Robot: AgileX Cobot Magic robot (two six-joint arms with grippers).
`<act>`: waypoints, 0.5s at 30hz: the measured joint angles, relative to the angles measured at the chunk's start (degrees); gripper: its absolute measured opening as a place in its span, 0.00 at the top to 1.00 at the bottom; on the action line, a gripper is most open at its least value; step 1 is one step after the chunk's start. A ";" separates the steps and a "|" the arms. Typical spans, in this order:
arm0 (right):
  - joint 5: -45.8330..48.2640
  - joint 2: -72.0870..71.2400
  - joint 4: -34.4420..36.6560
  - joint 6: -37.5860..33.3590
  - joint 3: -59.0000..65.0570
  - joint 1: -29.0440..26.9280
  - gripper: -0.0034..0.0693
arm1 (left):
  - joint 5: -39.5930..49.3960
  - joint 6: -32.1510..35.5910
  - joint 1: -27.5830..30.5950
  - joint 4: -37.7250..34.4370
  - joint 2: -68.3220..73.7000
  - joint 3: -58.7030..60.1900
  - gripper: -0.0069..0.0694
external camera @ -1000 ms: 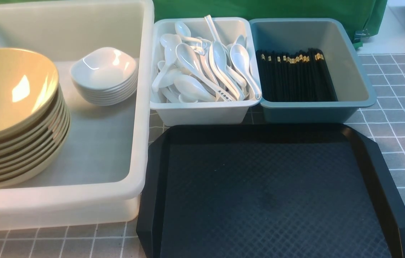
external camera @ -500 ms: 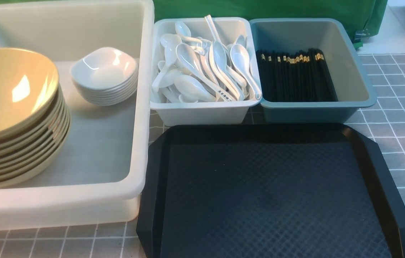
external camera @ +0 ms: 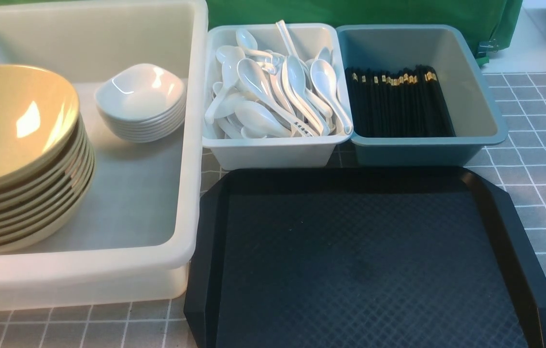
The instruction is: On grey table put chopsticks spoon bowls plates into blue grey white boxes.
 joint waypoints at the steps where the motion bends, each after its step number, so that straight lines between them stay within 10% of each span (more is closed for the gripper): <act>1: 0.00 0.00 0.00 0.00 0.00 0.00 0.91 | 0.00 0.00 0.00 0.00 0.00 0.00 0.92; 15: 0.00 0.00 -0.04 0.00 0.00 0.00 0.90 | -8.12 0.00 0.00 1.43 -0.12 1.84 0.92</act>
